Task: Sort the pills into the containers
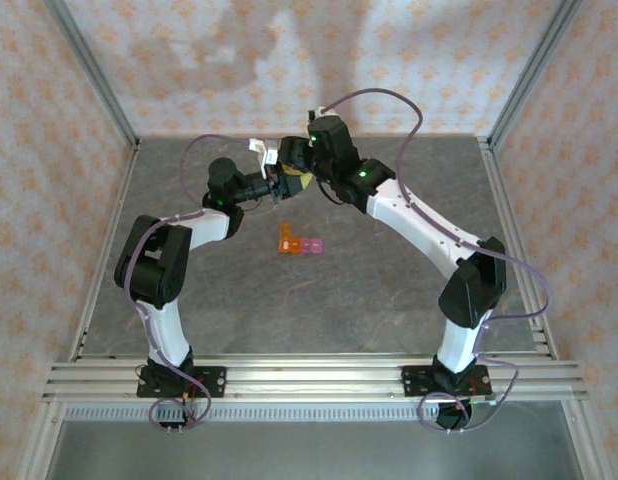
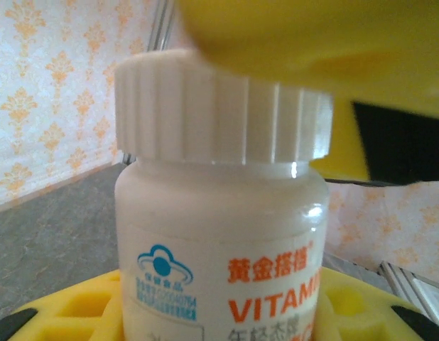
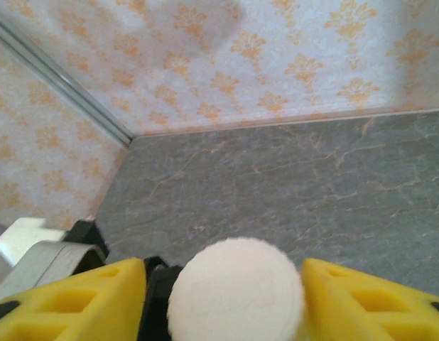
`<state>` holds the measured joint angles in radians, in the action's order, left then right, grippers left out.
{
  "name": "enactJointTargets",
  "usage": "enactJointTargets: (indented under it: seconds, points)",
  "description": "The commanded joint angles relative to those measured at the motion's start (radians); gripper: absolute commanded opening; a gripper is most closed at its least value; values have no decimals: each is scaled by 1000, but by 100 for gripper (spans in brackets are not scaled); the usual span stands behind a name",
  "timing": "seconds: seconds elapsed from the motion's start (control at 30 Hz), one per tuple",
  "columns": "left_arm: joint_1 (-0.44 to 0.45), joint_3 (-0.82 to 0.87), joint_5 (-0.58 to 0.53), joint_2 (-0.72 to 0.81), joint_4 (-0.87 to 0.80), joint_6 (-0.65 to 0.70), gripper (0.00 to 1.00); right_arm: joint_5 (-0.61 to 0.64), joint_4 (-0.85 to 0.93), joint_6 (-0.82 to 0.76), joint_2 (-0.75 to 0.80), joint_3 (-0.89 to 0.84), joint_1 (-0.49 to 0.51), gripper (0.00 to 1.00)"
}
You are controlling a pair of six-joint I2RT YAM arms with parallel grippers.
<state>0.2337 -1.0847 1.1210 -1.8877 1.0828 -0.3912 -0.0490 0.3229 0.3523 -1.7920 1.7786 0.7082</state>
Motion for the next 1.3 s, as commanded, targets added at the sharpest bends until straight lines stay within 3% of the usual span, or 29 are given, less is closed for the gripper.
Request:
enactJointTargets:
  seconds: [0.0, 0.1, 0.27, 0.53, 0.73, 0.97, 1.27]
  points:
    - [0, -15, -44, 19, 54, 9, 0, -116, 28, 39, 87, 8, -24, 69]
    - [0, -13, -43, 21, 55, 11, 0, -239, -24, 14, 162, -68, -79, 79]
    - [0, -13, -34, 21, 61, 6, 0, -409, -36, -61, 209, -123, -166, 83]
    - [0, -20, -13, 18, 75, -23, 0, -635, 153, -209, 9, 126, -217, 86]
    - [0, -19, -7, 21, 77, -29, 0, -690, 226, -229, -104, 265, -217, 81]
    - [0, -21, 0, 19, 77, -36, 0, -699, 225, -223, -128, 272, -214, 73]
    - [0, -21, 2, 19, 80, -40, 0, -702, 226, -212, -151, 277, -208, 50]
